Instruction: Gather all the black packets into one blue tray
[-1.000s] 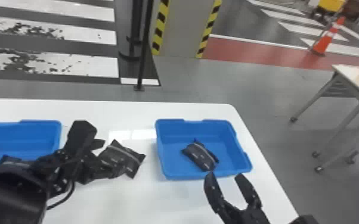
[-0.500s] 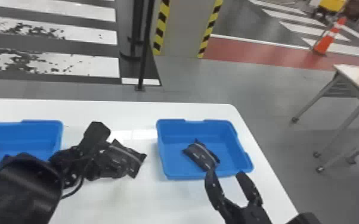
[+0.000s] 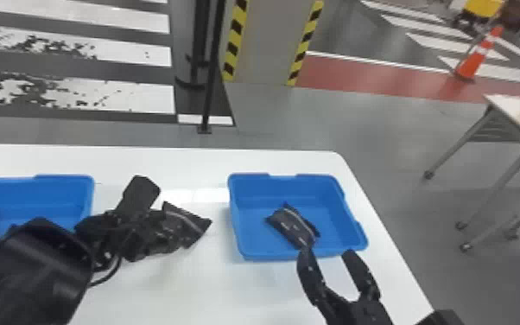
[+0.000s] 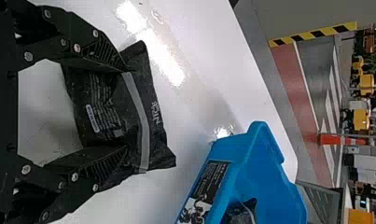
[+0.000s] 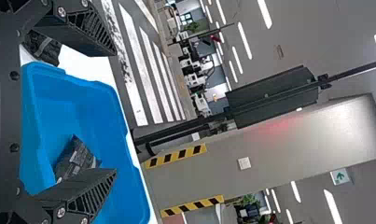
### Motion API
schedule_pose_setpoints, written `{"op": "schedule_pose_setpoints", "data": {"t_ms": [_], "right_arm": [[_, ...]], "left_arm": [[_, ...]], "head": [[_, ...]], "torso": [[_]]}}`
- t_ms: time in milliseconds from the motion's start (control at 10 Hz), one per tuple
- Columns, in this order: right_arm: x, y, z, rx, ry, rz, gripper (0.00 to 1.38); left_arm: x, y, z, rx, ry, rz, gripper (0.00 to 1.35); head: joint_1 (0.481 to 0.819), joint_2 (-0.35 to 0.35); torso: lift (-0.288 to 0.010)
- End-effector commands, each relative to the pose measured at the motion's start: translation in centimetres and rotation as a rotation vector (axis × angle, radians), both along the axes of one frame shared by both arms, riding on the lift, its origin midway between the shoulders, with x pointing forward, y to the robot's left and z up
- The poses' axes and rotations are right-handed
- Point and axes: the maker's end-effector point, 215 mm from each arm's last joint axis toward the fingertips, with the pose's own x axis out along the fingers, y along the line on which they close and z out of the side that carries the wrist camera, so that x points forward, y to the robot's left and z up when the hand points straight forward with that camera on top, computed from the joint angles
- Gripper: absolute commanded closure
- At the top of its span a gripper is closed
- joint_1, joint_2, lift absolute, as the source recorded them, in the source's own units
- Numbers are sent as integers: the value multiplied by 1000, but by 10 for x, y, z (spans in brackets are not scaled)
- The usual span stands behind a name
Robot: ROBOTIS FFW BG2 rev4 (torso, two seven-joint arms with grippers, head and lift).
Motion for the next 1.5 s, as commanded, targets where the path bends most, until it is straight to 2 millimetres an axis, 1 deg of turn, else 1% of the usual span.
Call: {"op": "schedule_pose_setpoints", "data": {"t_ms": [0, 100, 200, 400, 500, 600, 700, 800, 900, 1000, 1100, 1200, 1300, 1400], "right_arm": [[-1, -1, -1, 5, 2, -3, 134], [-2, -1, -2, 5, 4, -3, 134], [-3, -2, -2, 7, 7, -4, 134], [-6, -3, -5, 15, 13, -8, 134], [-6, -3, -4, 14, 13, -8, 134], [-7, -3, -4, 14, 13, -8, 134], [-8, -3, -5, 13, 16, -7, 134], [-8, -3, -4, 13, 16, -6, 134], [-10, -3, -5, 14, 20, -7, 134], [-13, -4, -5, 18, 22, -9, 134], [-14, -4, -7, 18, 27, -9, 134], [-14, -4, -6, 18, 25, -10, 134], [-15, -4, -10, 17, 34, -9, 134], [-16, -4, -11, 18, 37, -9, 134]], "left_arm": [[-9, -2, -8, -10, 17, 3, 1196], [-9, -3, -7, -14, 7, 3, 1207], [-4, -5, 1, -29, -34, -8, 1208], [14, -12, 39, -89, -161, -27, 1208], [20, -8, 66, -108, -224, -21, 1208], [26, 2, 93, -116, -284, 2, 1208], [25, 17, 113, -120, -317, 30, 1208], [16, 40, 138, -118, -353, 67, 1208], [-4, 78, 168, -116, -396, 139, 1208], [-23, 123, 177, -69, -419, 219, 1208], [-38, 163, 179, -52, -420, 283, 1208], [-55, 197, 180, -27, -417, 342, 1208], [-66, 222, 181, 6, -420, 382, 1208], [-74, 242, 187, 24, -435, 409, 1208]], "head": [[695, -321], [695, -324], [695, -328], [695, -331], [695, -331], [695, -333], [695, -326], [695, -312], [695, -302], [695, -271], [695, -226], [695, -175], [695, -147], [695, -96]], "torso": [[-110], [-110], [-110], [-110], [-110], [-110], [-110], [-110], [-110], [-110], [-110], [-110], [-110], [-110]]}}
